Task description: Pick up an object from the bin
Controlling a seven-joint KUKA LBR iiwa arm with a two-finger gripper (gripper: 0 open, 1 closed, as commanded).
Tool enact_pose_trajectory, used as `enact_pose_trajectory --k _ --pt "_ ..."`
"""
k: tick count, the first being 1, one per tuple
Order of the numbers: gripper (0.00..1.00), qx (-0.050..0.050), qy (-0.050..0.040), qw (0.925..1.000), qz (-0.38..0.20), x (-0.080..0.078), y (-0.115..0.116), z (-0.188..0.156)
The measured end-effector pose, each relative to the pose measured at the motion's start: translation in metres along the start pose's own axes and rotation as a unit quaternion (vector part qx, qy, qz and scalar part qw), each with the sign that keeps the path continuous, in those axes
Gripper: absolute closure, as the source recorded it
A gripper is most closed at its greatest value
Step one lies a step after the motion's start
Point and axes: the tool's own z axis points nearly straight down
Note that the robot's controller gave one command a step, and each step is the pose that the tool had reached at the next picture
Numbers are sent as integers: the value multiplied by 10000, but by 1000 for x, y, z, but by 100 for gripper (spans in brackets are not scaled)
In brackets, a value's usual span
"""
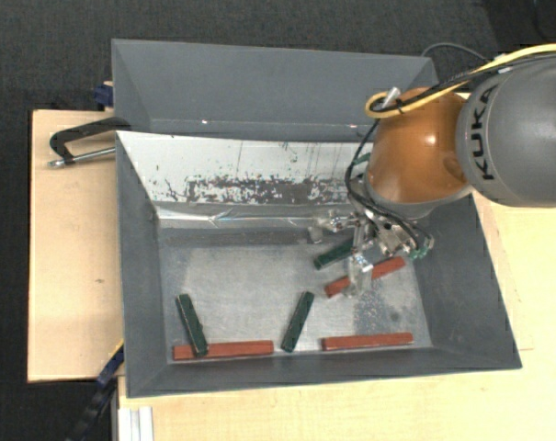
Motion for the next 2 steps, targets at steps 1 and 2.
enact_pose_trajectory --k 1,2 --pt "100 -13 19 9994 -336 24 -20 33" --pt "100 -13 19 9994 -336 24 -20 33"
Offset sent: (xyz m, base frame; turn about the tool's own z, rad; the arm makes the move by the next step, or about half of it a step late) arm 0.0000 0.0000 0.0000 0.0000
